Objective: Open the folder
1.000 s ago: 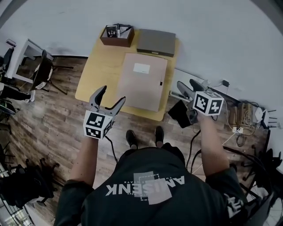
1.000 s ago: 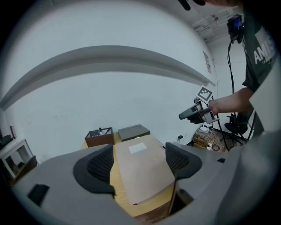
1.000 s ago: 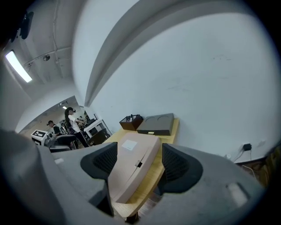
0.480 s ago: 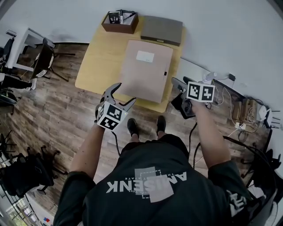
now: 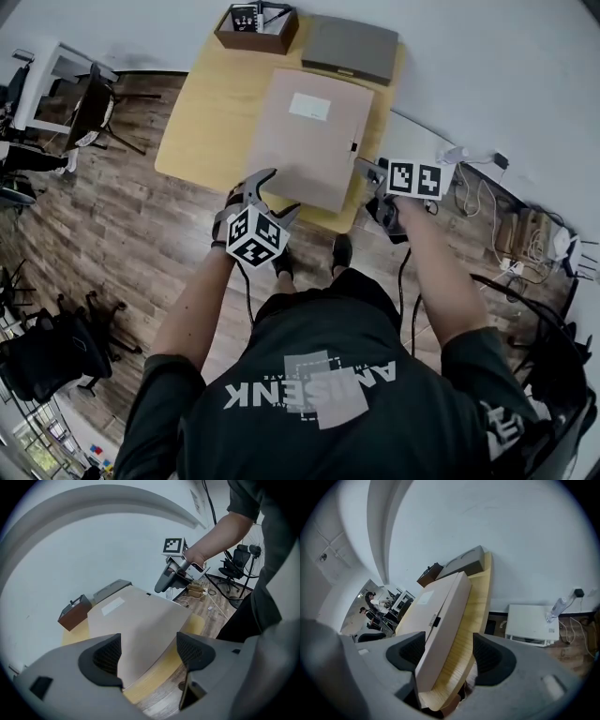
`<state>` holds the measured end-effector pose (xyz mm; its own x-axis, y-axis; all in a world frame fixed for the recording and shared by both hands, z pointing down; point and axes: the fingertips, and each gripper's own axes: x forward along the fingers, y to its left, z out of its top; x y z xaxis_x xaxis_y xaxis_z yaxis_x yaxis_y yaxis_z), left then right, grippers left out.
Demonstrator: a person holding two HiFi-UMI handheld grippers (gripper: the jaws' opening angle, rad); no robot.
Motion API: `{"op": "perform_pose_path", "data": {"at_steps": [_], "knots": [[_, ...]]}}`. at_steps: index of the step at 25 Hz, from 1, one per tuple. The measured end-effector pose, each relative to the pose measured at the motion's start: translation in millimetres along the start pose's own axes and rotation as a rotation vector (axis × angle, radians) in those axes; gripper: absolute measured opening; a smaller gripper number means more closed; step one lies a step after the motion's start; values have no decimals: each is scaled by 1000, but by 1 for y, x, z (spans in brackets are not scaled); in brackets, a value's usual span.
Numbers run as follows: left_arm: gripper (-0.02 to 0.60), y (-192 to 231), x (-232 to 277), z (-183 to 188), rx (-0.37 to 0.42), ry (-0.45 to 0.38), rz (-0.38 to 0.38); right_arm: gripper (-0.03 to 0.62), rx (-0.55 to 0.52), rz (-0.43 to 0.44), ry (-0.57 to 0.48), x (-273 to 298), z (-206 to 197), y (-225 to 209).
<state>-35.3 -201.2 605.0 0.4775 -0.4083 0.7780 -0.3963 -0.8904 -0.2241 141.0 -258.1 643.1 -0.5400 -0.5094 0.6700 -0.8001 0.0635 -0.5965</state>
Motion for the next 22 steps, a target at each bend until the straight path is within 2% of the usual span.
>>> {"op": "perform_pose_path", "data": {"at_steps": [5,10,22], "knots": [[350,-6,13,-6,16,42,-31,302,51,30,11,11,4,-2],[350,-11,21,-8,94,63,-41,302,86,15,42,18,1,-11],[350,-10,32,-7,221,95,-27,303,128,27,63,21,-2,-11]]}}
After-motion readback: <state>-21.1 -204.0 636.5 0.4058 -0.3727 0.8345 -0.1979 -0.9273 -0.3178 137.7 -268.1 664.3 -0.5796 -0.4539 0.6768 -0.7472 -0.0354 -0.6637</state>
